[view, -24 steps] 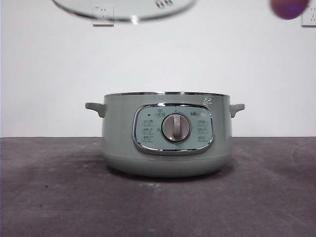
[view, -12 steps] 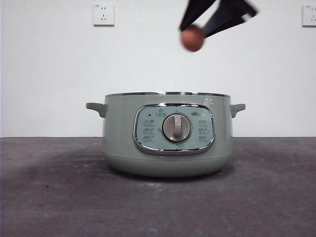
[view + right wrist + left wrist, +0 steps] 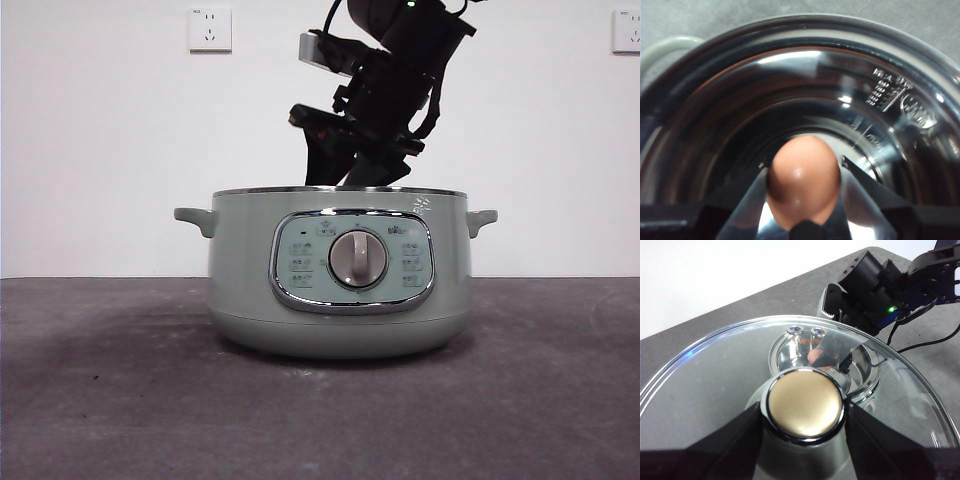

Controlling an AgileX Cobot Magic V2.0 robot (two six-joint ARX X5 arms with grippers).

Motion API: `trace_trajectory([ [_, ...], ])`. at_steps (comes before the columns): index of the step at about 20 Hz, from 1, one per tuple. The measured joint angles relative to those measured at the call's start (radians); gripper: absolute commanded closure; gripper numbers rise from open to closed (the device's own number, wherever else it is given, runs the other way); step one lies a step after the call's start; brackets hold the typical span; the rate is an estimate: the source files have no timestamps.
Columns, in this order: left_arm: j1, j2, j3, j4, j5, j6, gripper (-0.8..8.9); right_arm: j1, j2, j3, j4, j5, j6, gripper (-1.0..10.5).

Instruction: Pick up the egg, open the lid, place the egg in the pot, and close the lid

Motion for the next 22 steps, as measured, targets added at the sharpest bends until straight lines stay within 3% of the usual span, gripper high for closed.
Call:
trace_trajectory([
  [17, 0.0, 0.0, 0.0, -0.021, 0.005, 0.0, 8.21, 0.011, 0.069, 0.003, -0.091, 0.006, -0.019, 9.4],
  [18, 0.0, 0.0, 0.0, -0.023, 0.005, 0.0, 8.22, 0.011, 0.071, 0.003, -0.105, 0.004, -0.019, 8.7],
  [20, 0.0, 0.0, 0.0, -0.026, 0.005, 0.0, 8.22, 0.011, 0.071, 0.003, -0.104, 0.002, -0.019, 5.8],
  [22, 0.0, 0.0, 0.0, -0.026, 0.005, 0.0, 8.22, 0.011, 0.071, 0.003, -0.102, 0.002, -0.019, 5.4],
])
